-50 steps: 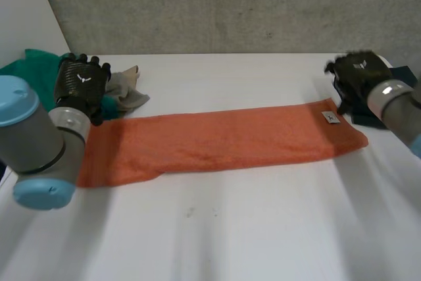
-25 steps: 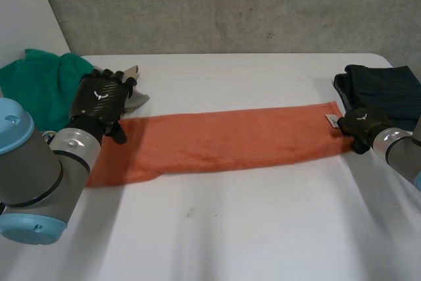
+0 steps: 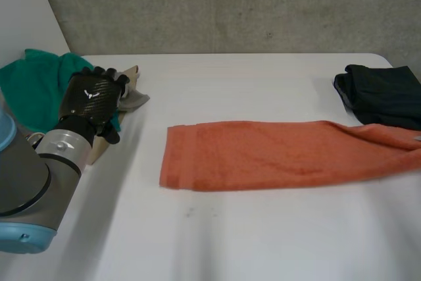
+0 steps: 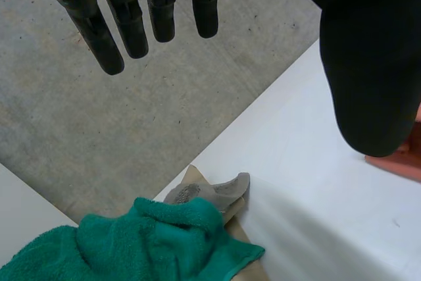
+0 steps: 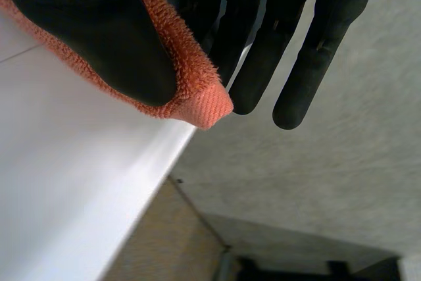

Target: Fold the laundry.

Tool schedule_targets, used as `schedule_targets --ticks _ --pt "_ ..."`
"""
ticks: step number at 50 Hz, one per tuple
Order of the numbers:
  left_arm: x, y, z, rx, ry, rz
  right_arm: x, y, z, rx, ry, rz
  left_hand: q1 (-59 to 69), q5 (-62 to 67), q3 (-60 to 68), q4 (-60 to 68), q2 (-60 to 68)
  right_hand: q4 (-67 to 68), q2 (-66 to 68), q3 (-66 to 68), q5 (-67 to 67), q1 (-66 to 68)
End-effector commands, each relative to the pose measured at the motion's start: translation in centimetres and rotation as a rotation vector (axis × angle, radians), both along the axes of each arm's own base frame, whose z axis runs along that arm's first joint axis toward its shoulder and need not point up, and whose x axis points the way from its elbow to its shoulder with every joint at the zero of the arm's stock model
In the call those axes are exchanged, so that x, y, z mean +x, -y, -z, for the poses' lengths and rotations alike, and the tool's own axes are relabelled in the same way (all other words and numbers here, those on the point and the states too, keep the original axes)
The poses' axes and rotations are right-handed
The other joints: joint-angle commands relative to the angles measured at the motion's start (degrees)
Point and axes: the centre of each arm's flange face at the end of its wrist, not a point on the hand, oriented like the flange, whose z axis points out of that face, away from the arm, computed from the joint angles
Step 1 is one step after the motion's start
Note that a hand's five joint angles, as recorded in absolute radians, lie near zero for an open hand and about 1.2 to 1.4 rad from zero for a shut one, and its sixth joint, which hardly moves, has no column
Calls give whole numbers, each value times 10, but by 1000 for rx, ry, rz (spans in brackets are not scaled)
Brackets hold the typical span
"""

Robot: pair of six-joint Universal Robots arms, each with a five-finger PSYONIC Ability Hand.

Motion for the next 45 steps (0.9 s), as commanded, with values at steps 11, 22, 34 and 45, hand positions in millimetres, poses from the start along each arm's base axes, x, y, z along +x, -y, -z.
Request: schedule_targets --ticks 11,22,34,45 --pt "8 -8 -7 -17 -6 -18 273 -84 -61 -327 -17 -742 -19 -9 -22 -14 -14 115 125 121 127 165" --pt "11 -10 -5 -8 -3 -24 411 -212 28 -279 63 -1274 -23 -12 -25 -17 -18 115 125 121 127 165" --pt "8 -7 -10 -30 -10 -13 410 -228 51 -188 78 -1201 -25 -14 -27 -19 -19 -585 -575 -579 -573 -535" --pt "-46 -19 -22 -76 -54 151 329 -183 -35 -60 604 -828 -26 -16 -28 -21 -21 -585 -575 -579 -573 -535"
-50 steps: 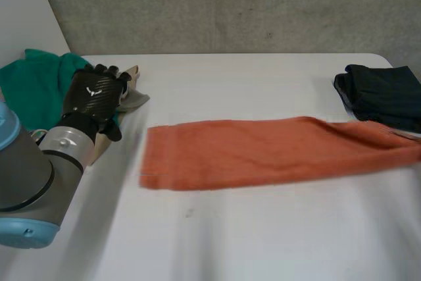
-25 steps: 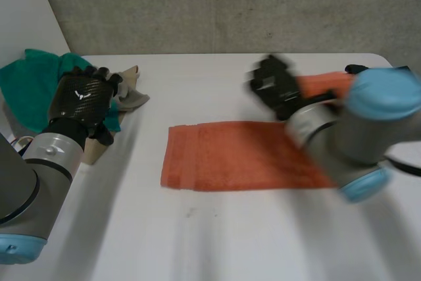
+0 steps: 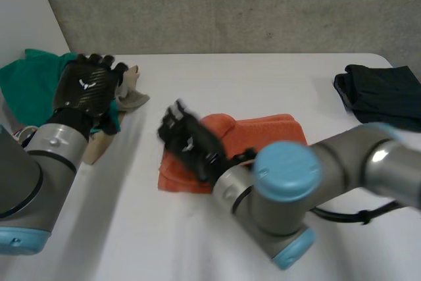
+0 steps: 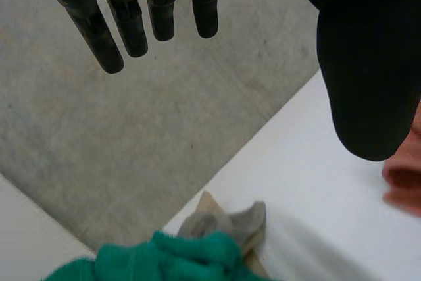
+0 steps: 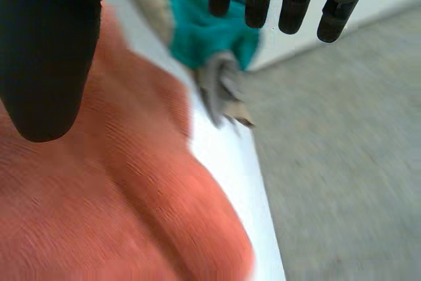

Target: Fold the laundry.

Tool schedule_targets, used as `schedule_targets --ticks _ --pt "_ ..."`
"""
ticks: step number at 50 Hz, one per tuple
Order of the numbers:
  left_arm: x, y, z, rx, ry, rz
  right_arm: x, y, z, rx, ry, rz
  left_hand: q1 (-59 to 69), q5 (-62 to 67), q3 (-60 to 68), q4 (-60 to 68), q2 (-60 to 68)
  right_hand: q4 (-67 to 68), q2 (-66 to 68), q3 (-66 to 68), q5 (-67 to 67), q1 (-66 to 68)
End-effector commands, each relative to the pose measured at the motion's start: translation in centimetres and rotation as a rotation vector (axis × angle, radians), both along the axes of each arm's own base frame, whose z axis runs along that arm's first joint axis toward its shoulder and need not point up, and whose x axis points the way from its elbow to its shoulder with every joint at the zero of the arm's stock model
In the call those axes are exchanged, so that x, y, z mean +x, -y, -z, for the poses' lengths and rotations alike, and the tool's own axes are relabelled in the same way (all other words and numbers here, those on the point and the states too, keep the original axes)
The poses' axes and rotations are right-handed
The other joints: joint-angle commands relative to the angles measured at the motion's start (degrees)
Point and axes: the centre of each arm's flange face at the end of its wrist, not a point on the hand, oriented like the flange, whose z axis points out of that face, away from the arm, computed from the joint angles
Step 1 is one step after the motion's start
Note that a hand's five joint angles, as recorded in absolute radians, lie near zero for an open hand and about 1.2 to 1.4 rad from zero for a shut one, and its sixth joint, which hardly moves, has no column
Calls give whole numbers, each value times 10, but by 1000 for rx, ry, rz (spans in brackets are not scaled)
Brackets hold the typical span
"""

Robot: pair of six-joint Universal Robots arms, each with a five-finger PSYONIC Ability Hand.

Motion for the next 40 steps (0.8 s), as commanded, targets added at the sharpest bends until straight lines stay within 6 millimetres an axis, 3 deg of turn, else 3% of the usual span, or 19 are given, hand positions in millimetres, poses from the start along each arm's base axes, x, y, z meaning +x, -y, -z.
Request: schedule_targets --ticks 1,7,11,19,25,30,35,40 --pt "-47 -15 1 -5 -27 147 -59 30 -34 316 240 186 -26 -11 -23 -15 -16 -23 -20 -20 -30 -28" --pt "-97 -26 29 43 -6 280 -108 50 -14 506 231 376 -25 -9 -21 -14 -14 -23 -20 -20 -30 -28" --pt "-118 -14 55 71 15 295 -122 53 -4 525 205 437 -23 -7 -19 -12 -12 -23 -20 -20 -30 -28" --pt "-141 14 96 83 66 288 -136 60 6 484 141 504 -13 3 -9 -2 -2 8 11 11 1 3" --pt "-140 32 118 68 128 201 -136 62 17 433 77 499 -11 5 -8 0 -1 47 49 50 40 42" --pt "-118 45 132 85 196 4 -134 66 30 386 58 492 -13 3 -9 -2 -2 126 128 129 119 121" --pt "-104 36 135 119 229 -73 -135 70 35 364 42 504 -19 -4 -16 -9 -9 205 207 208 198 200" --pt "-95 20 113 118 212 -60 -139 73 36 351 24 520 -25 -9 -21 -14 -14 393 396 396 386 388"
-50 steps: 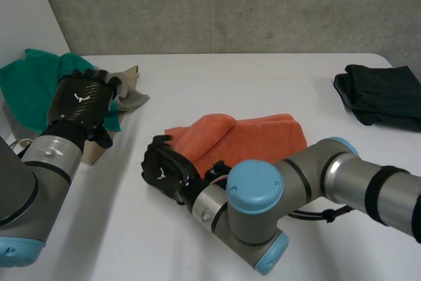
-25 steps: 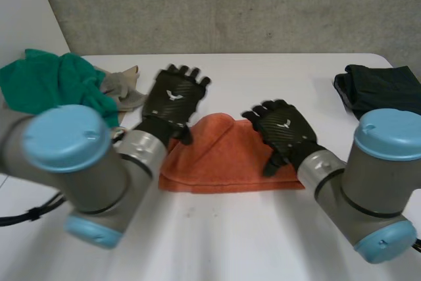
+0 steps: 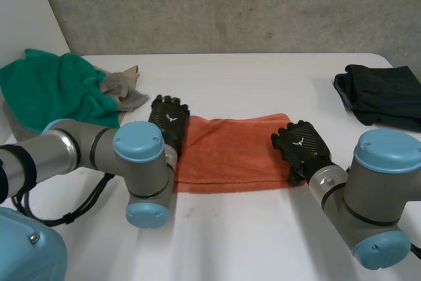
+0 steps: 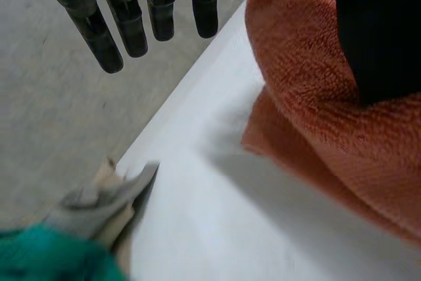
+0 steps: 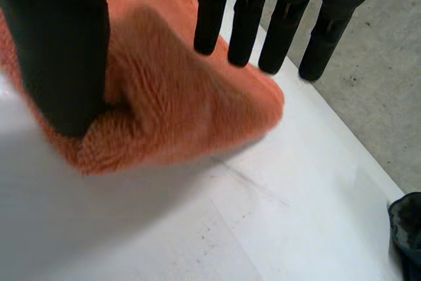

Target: Fold the laundry.

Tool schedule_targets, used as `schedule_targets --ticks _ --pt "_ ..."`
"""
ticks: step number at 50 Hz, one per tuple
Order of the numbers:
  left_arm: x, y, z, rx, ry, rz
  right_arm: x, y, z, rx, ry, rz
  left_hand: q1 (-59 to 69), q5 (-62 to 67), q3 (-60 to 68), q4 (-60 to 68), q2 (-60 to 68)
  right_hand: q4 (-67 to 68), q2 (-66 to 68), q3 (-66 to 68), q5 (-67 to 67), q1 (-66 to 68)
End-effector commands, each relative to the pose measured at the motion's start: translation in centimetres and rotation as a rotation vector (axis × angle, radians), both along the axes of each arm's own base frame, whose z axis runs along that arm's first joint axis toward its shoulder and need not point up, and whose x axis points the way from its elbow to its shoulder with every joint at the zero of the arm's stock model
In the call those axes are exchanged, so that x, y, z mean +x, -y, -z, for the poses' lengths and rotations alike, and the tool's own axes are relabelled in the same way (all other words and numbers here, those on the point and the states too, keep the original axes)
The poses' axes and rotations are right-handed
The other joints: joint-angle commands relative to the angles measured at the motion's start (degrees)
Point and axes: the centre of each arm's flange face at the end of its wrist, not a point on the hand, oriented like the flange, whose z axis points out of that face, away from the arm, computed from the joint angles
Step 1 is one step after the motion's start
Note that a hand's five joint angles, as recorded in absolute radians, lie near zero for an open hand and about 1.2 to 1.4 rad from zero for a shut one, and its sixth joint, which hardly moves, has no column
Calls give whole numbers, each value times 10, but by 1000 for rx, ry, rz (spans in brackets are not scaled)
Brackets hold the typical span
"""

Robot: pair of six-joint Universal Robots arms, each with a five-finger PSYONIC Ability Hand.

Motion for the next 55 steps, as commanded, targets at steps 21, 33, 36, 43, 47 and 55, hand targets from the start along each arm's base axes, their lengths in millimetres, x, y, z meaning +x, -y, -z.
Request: schedule_targets --ticks 21,33,36,43,47,55 --pt "42 -59 -80 2 -140 -6 -53 20 -31 -140 -320 89 -38 -19 -34 -24 -27 493 495 494 493 490" --pt "55 -67 -88 -2 -150 -20 67 -66 -64 -477 -207 -454 -40 -21 -36 -26 -29 493 495 494 493 490" --pt "56 -69 -90 -3 -151 -20 88 -102 -33 -446 -194 -634 -41 -23 -38 -28 -30 493 495 494 493 490" --pt "56 -69 -93 -13 -158 -24 97 -126 7 -431 -276 -763 -43 -24 -40 -29 -32 493 495 494 493 490" --pt "55 -66 -99 -32 -173 -24 96 -123 2 -428 -272 -721 -43 -24 -40 -29 -32 -207 -205 -206 -207 -210" --pt "43 -61 -122 -83 -263 -4 60 -84 -76 -183 195 -415 -43 -24 -40 -29 -32 -207 -205 -206 -207 -210"
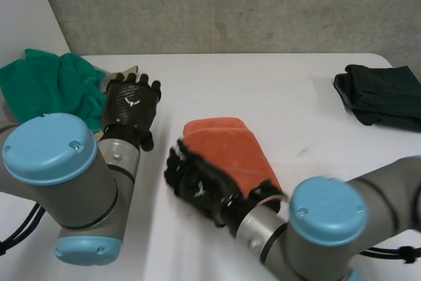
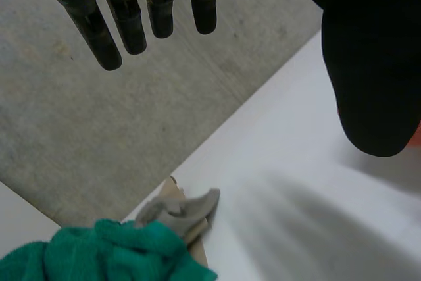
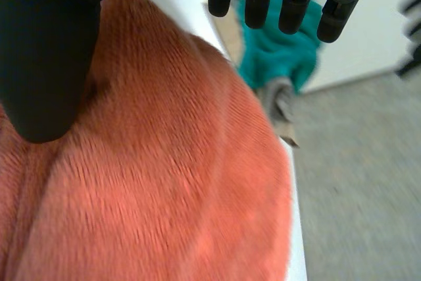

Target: Fold the laundry.

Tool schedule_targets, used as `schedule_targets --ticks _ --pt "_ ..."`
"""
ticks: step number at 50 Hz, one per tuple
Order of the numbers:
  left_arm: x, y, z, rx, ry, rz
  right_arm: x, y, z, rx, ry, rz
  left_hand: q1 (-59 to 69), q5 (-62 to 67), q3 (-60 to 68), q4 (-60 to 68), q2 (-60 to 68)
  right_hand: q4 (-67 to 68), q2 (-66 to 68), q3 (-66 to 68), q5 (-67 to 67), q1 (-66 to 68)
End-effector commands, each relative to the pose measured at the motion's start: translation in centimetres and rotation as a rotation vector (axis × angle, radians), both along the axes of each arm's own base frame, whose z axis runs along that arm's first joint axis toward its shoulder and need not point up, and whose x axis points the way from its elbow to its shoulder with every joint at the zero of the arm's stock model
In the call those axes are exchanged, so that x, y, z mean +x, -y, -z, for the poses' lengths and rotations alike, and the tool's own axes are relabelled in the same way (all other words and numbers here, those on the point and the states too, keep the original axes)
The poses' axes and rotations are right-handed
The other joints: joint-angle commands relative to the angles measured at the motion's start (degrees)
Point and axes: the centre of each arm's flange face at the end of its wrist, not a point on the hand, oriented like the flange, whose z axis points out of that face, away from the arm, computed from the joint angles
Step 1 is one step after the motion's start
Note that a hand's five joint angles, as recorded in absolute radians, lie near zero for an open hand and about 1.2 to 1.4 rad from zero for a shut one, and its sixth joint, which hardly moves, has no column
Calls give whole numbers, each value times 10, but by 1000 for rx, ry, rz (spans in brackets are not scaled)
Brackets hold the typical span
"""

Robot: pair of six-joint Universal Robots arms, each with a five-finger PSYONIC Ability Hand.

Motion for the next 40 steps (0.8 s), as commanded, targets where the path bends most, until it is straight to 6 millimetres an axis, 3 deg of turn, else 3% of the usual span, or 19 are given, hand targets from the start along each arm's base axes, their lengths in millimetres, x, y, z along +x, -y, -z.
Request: schedule_targets --ticks 1,4,8,11,15,22,28,33,40 --pt "-14 2 -24 -49 -110 28 -36 38 -68 368 400 225 -23 -15 -24 -14 -17 -23 -20 -19 -29 -27" --pt "-28 -5 -38 -56 -193 74 -53 55 -81 585 527 322 -19 -11 -21 -11 -13 -23 -20 -19 -29 -27" --pt "-46 -18 -43 -39 -244 135 -81 82 -93 676 557 462 -19 -11 -21 -11 -13 -23 -20 -19 -29 -27" --pt "-60 -29 -25 20 -213 175 -93 98 -88 736 520 541 -21 -13 -22 -12 -15 -23 -20 -19 -29 -27" --pt "-75 -37 8 118 -136 205 -86 117 -72 790 444 581 -21 -13 -23 -12 -15 -23 -20 -19 -29 -27" --pt "-71 -42 59 256 1 179 -77 138 -32 846 324 609 -20 -11 -21 -11 -13 -23 -20 -19 -29 -27" --pt "-60 -41 72 295 63 105 -68 139 -4 821 218 583 -14 -6 -16 -6 -8 -23 -20 -19 -29 -27" --pt "-50 -39 79 334 101 71 -65 138 2 750 152 565 -14 -6 -16 -6 -8 -23 -20 -19 -29 -27" --pt "-45 -33 70 323 82 57 -66 135 -14 646 137 563 -16 -8 -17 -7 -10 -23 -20 -19 -29 -27"
